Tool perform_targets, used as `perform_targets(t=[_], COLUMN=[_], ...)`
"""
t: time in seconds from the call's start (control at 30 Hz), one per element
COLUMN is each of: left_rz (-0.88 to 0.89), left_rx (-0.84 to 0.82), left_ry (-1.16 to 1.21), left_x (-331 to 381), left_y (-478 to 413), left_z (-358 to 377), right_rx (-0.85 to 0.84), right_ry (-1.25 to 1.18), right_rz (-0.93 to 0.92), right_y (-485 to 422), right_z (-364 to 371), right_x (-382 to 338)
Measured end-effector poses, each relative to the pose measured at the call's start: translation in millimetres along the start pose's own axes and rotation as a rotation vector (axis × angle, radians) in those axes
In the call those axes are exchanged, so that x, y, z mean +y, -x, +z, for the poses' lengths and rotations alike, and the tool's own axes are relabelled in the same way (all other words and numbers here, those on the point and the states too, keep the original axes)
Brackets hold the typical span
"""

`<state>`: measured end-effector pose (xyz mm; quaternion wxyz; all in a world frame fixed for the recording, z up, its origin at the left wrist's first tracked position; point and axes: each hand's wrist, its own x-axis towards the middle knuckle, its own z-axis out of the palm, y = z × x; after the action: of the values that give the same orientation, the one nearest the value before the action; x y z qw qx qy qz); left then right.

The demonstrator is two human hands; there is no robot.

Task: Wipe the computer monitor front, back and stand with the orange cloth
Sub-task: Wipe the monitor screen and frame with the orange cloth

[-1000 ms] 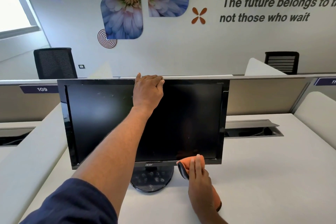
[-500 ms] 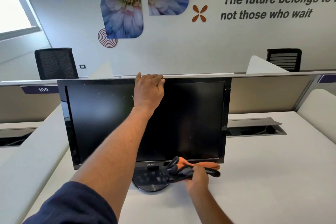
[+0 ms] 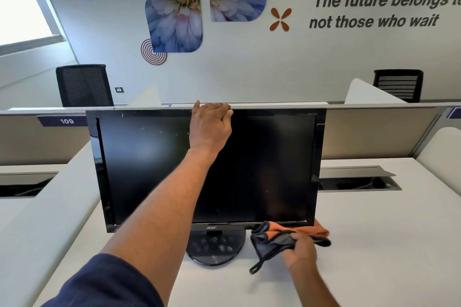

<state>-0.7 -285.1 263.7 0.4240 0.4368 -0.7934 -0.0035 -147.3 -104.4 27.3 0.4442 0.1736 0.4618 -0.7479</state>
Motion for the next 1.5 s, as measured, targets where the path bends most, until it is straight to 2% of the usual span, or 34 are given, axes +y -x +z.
perform_targets(t=[0.13, 0.3, 0.4, 0.53, 0.67, 0.73, 0.8, 0.9, 1.03, 1.07, 1.13, 1.2, 1.37, 1.5], left_rz=[-0.009, -0.002, 0.003, 0.007, -0.007, -0.003, -0.001, -0.005, 0.001, 0.002, 0.007, 0.006, 0.003, 0.000], left_rx=[-0.005, -0.004, 0.001, 0.001, -0.009, -0.006, 0.002, 0.001, 0.002, 0.003, 0.003, 0.004, -0.009, -0.005], left_ry=[0.006, 0.005, 0.007, 0.006, 0.002, -0.001, 0.000, -0.001, -0.008, -0.011, -0.015, -0.019, -0.018, -0.019], left_x=[2.3, 1.3, 0.3, -1.4, 0.9, 1.8, 1.6, 2.0, 3.5, 3.1, 1.8, 1.4, 2.8, 1.9], left_y=[-0.1, -0.2, 0.5, 0.8, 0.8, 1.5, 1.6, 1.3, 1.3, 1.8, 2.2, 1.8, 2.0, 1.2], left_z=[1.5, 3.0, 0.1, -1.6, 0.5, 1.3, 1.3, 1.5, 2.2, 1.4, -0.5, -2.3, -1.1, 0.2], right_rx=[0.028, -0.212, -0.256, -0.132, -0.012, -0.035, -0.077, -0.167, -0.351, -0.339, -0.211, -0.139, 0.050, 0.128], right_ry=[-0.073, 0.096, 0.206, 0.254, 0.116, 0.027, -0.008, 0.093, 0.151, 0.165, 0.167, 0.072, 0.088, 0.162], right_rz=[-0.044, -0.023, -0.094, -0.279, -0.273, -0.298, -0.242, -0.165, -0.173, -0.121, 0.004, 0.070, -0.007, -0.038], right_y=[3.0, 39.1, 40.7, 21.5, 1.4, 3.7, 0.5, 0.6, -21.1, -17.1, 23.7, 33.8, 32.5, 18.8], right_z=[8.1, 31.0, 17.4, -8.2, -21.8, -19.5, -15.6, -16.4, -24.6, -18.3, 10.5, 20.7, 17.3, 20.7], right_x=[6.9, 56.4, 67.3, 43.5, 19.4, 12.9, 16.2, 49.7, 89.3, 85.9, 55.2, 29.4, -7.8, -7.7])
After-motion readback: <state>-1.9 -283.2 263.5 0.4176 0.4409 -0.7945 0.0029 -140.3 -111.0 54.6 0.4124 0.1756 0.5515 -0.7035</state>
